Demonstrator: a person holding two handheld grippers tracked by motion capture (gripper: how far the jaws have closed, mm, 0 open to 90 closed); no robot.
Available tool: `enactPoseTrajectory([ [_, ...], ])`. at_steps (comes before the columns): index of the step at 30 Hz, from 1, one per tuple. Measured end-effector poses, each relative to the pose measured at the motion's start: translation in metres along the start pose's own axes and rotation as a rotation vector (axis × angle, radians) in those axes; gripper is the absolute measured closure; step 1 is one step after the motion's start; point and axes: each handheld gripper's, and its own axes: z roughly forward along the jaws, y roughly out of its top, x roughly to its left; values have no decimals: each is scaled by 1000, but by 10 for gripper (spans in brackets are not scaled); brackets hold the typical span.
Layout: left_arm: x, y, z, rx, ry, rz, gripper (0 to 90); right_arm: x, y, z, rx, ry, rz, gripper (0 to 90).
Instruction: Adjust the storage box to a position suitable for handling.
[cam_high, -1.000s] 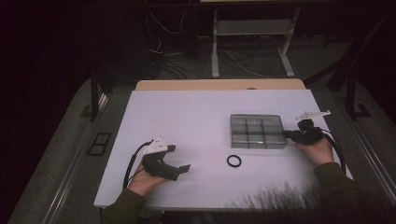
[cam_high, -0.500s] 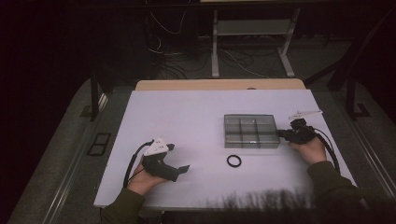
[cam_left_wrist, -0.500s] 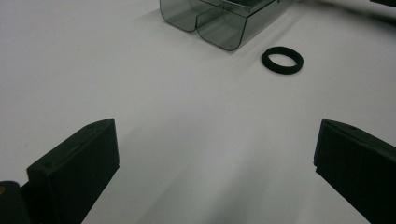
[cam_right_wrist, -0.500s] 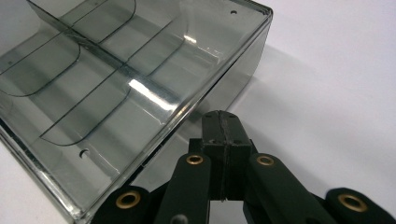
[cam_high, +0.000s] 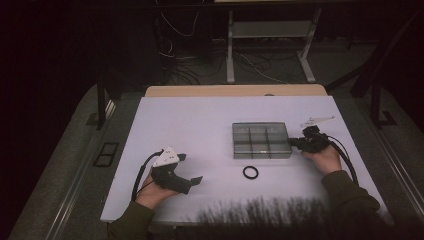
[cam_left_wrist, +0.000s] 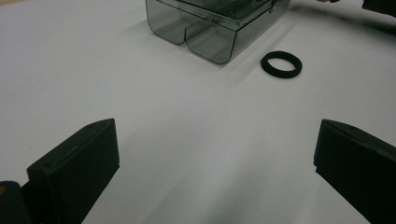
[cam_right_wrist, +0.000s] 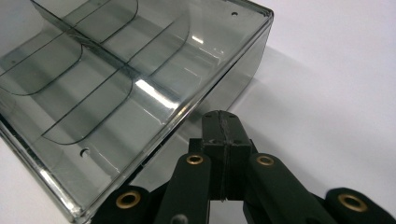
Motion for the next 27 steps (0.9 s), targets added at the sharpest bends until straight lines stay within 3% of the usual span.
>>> enactPoseTrajectory([
  [27, 1, 1, 1, -5, -11, -5, 0, 30, 13, 15, -8, 54, -42, 885],
])
